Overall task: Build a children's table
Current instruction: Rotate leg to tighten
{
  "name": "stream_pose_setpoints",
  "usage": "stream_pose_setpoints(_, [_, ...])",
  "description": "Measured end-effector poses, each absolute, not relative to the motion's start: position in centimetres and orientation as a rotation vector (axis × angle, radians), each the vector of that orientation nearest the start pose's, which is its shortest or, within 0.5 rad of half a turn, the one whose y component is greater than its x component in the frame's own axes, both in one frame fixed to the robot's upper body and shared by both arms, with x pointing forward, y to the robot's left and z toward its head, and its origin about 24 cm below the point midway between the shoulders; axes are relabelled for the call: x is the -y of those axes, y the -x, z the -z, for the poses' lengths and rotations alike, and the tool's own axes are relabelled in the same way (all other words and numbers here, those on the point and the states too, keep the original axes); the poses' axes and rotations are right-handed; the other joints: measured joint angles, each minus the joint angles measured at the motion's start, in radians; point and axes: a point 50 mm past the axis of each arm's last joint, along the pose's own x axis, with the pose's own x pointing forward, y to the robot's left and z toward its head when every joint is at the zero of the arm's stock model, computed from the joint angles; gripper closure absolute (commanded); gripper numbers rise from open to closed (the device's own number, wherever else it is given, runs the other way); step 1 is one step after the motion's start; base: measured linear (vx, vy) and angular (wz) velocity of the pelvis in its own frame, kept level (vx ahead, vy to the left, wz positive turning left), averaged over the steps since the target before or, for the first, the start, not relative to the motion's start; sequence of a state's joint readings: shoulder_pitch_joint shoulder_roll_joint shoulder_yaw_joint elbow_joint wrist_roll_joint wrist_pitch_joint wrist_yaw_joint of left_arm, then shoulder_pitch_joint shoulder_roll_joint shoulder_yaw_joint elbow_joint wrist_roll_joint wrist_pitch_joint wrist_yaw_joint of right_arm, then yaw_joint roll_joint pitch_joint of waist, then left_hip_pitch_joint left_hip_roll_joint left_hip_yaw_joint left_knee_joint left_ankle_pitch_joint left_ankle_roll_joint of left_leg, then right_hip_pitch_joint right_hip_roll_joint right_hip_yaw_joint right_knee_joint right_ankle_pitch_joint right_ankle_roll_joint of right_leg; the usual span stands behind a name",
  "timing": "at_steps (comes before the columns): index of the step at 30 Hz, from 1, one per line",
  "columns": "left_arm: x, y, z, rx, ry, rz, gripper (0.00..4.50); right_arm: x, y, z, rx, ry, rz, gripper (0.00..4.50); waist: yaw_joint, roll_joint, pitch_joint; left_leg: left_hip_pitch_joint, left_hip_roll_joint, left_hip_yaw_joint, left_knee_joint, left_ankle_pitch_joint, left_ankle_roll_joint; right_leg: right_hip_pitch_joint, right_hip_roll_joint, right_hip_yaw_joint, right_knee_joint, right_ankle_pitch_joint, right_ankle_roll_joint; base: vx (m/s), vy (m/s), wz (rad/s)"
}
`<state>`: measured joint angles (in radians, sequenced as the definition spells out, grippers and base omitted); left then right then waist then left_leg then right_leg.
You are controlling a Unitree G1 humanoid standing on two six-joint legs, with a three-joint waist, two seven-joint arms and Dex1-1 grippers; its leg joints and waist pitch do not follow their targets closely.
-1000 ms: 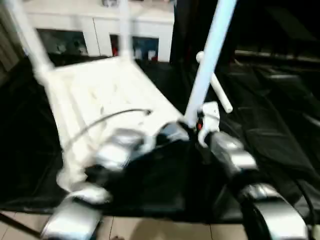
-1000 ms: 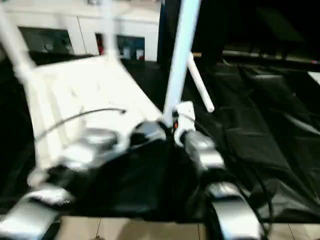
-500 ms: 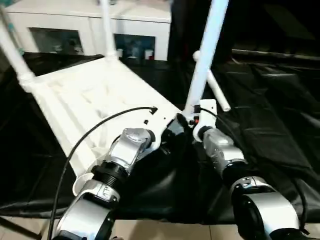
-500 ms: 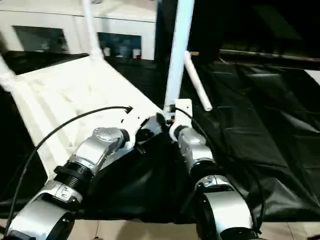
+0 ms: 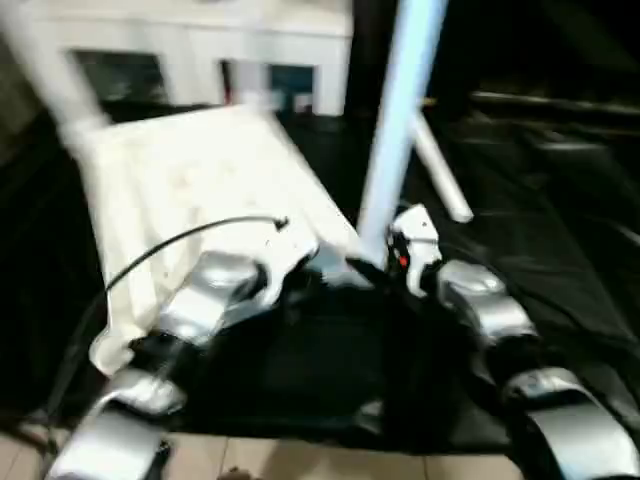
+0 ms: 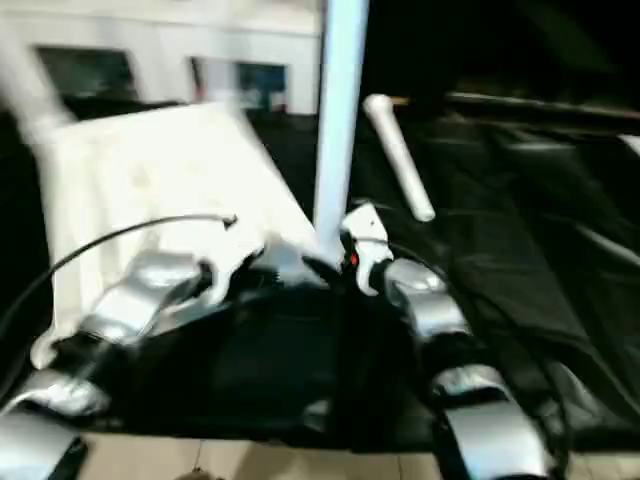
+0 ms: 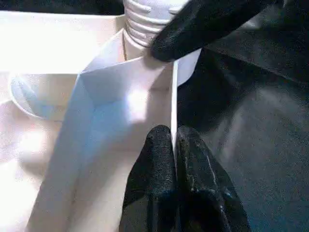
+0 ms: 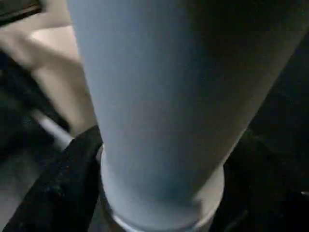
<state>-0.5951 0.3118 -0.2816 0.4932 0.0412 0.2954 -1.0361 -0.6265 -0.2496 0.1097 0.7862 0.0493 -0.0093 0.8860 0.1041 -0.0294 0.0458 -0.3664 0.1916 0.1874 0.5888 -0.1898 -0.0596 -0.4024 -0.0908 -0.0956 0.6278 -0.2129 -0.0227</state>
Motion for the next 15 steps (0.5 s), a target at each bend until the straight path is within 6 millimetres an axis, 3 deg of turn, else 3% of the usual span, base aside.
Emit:
stream_pose_setpoints(4, [-12.20, -31.91, -5.66, -0.494, -0.363, 1.212, 4.50, 13.31, -33.22, -4.84, -0.281, 0.193, -1.079, 0.59, -0.001, 0.000, 0.000, 0.000, 0.000, 0.002, 0.001, 0.000, 0.000, 0.000, -0.001, 0.000, 0.000, 0.001, -0.001, 0.000, 0.000, 0.00])
stream_pose_setpoints(15, [-12.63, -31.60, -5.70, -0.506, -0.358, 1.255, 4.50, 13.48, -32.84, -4.85, -0.297, 0.198, -1.133, 1.53, -0.002, -0.001, 0.000, 0.000, 0.000, 0.002, 0.001, 0.000, 0.000, 0.000, -0.001, 0.000, 0.000, 0.001, -0.001, 0.000, 0.000, 0.00])
